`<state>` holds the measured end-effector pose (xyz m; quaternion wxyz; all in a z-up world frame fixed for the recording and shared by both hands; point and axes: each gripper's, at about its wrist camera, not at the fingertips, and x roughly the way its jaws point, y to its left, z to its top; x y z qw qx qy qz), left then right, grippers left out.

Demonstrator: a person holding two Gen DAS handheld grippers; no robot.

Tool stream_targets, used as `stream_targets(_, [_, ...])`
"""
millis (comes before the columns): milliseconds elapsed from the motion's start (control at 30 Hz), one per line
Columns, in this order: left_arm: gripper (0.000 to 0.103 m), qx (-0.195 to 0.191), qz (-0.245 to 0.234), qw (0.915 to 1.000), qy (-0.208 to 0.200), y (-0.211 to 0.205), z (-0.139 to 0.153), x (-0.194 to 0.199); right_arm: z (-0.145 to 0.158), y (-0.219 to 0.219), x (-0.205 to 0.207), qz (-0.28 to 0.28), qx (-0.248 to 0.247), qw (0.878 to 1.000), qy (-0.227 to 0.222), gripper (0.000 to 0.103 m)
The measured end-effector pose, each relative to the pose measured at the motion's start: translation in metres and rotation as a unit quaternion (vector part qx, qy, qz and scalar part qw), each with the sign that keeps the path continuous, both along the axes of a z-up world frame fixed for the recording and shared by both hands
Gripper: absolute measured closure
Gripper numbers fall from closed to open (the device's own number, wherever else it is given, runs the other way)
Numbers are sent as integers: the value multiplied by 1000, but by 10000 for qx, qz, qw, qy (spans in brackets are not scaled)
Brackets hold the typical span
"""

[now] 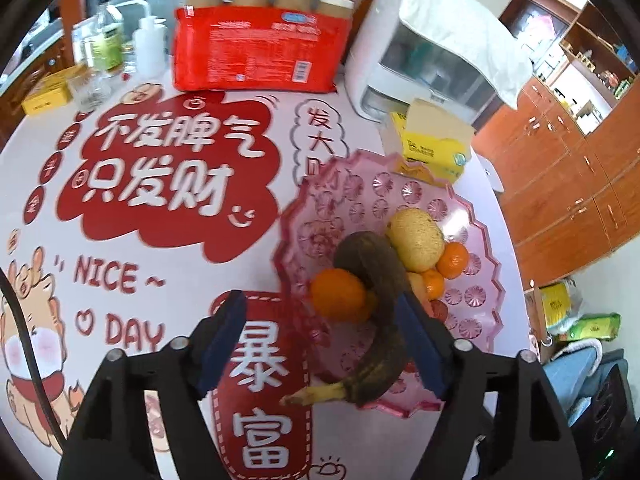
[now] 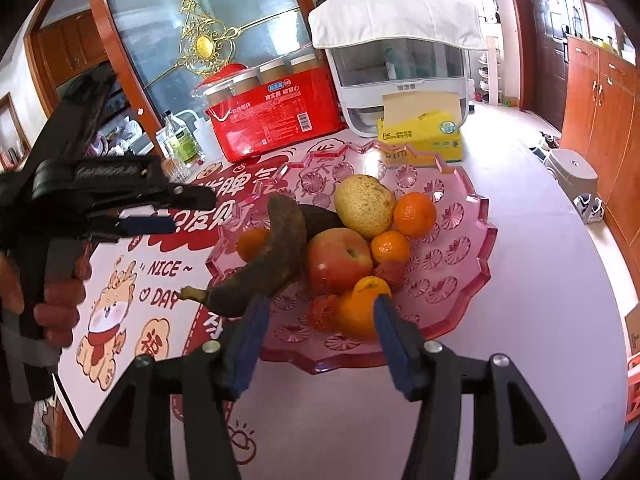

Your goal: Organize fruits

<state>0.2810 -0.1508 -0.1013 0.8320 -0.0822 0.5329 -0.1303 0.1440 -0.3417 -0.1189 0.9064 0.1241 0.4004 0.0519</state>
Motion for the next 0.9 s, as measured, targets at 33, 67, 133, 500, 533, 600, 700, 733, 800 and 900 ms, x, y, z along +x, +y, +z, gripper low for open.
stream_targets(33, [26,18,41,10000,-6,5,1,-4,1,1,-1,-24,13,10000,14,46])
stream_targets(67, [26,25,80,10000,-7,11,1,-9,3,2,-2,-57,22,10000,26,43])
stream_targets(133, [26,-4,154,9999,-7,23,2,-19,6,4,-4,-130,30,9999,28,41])
stream_targets(500, [23,-103,322,9993,140,110,-1,-101,9,29,-30,-630,113,9973,355,28])
stream_targets(533, [21,-72,353,9993,133,118,-1,-108,7,36,-33,-654,136,9967,459,27])
stream_targets(600, [15,-6,409,9991,93,135,-1,-124,2,49,-39,-646,199,9954,673,26])
stream_targets(700, [13,-17,428,9990,115,158,-2,-145,-10,69,-51,-536,469,9917,1073,25])
stream_targets(733, [13,-14,394,9991,130,165,-2,-152,-13,76,-56,-508,554,9900,1192,25])
stream_targets(800, [13,55,294,9995,140,177,-2,-162,-17,95,-67,-419,586,9869,1447,25])
stream_targets(900, [13,158,199,9997,70,193,3,-176,-20,119,-82,-316,443,9803,1901,25])
